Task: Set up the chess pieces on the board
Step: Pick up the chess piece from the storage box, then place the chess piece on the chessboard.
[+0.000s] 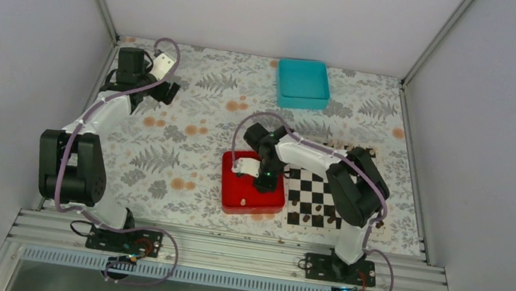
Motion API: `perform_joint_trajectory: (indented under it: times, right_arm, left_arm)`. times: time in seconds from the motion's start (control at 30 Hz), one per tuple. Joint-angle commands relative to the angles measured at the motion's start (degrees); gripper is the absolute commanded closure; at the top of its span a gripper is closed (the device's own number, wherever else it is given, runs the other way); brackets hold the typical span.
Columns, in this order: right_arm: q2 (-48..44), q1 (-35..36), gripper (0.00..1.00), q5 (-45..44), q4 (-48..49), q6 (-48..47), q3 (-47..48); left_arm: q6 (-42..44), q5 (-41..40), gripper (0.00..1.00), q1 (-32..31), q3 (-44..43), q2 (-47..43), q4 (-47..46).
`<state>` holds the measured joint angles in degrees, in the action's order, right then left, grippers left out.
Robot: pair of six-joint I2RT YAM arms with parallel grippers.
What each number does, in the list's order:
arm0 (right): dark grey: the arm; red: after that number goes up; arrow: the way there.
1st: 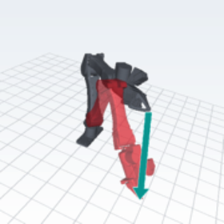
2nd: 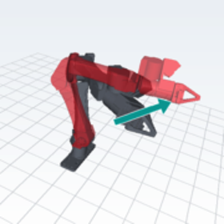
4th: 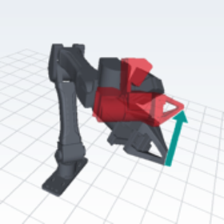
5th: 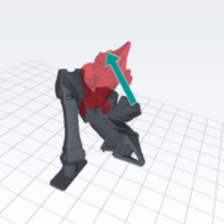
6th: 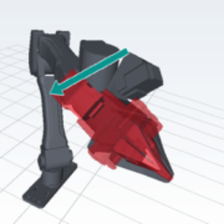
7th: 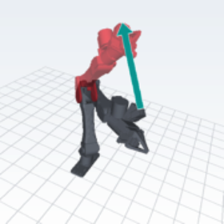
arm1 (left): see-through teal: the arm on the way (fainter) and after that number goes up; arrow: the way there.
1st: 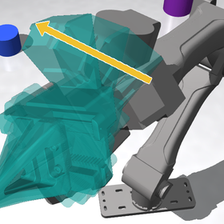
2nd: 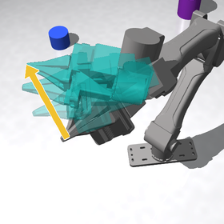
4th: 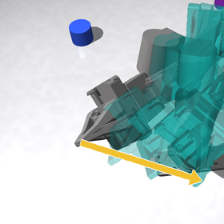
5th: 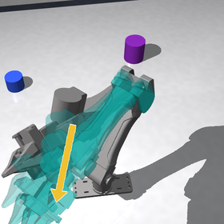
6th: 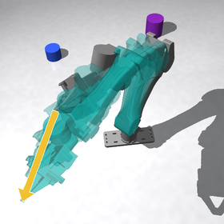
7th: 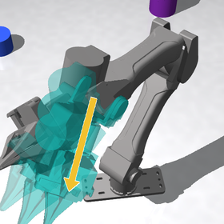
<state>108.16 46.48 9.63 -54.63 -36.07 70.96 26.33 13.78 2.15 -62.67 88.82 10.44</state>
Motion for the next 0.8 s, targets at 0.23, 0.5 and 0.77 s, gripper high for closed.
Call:
perform_joint_trajectory:
  times: [0.23, 0.5, 0.77]
  right_arm:
    - [-10.5, -6.9, 0.92, -5.2, -5.5, 0.0, 6.1]
    - [-18.0, -31.6, 0.91, -3.1, -10.3, -7.9, 11.7]
    - [-15.9, -50.6, 0.91, -2.0, -11.2, -14.0, 12.4]
  left_arm:
    - [0.0, 0.7, 0.0, 0.3, -0.6, 0.1, -0.2]
    - [-0.1, 0.8, 0.0, 0.3, -0.6, -0.3, -0.4]
    - [-0.2, 1.5, 0.0, 0.3, -0.8, -0.3, -0.2]
